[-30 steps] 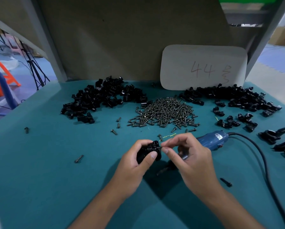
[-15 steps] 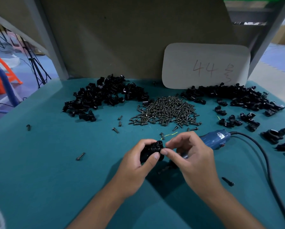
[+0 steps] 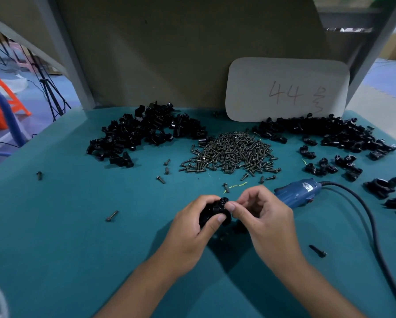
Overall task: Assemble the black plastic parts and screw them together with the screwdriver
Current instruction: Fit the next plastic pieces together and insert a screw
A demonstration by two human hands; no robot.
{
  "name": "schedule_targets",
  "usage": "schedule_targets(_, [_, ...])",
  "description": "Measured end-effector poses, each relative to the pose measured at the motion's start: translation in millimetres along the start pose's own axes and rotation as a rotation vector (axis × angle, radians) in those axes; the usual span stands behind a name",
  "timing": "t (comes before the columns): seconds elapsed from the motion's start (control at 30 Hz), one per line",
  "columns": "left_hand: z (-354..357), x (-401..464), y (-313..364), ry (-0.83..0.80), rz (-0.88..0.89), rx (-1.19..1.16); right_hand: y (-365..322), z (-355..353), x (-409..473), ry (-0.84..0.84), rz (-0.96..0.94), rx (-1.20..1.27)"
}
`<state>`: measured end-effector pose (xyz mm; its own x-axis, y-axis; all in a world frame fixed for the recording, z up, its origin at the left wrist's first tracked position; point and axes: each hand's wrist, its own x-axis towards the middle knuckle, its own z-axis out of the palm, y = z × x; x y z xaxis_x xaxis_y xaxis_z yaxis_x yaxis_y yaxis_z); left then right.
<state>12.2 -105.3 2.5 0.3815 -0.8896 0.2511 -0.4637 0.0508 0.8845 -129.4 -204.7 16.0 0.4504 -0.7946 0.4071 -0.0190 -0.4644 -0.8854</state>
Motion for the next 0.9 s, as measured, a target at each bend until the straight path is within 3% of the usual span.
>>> schedule_targets(0.27, [-1,2,-4,0.053,-0.021,0.016,0,-6,4,-0.168,-0.072,-0.104])
schedule_targets(0.57, [-2,1,-2,0.034,-0.022,-0.018,3,-5,3,-0.122,-0.206,-0.281])
schedule_targets(0.9, [-1,0,0,0.078,0.022,-0.007,5,-10,5,-0.255,-0.247,-0.325])
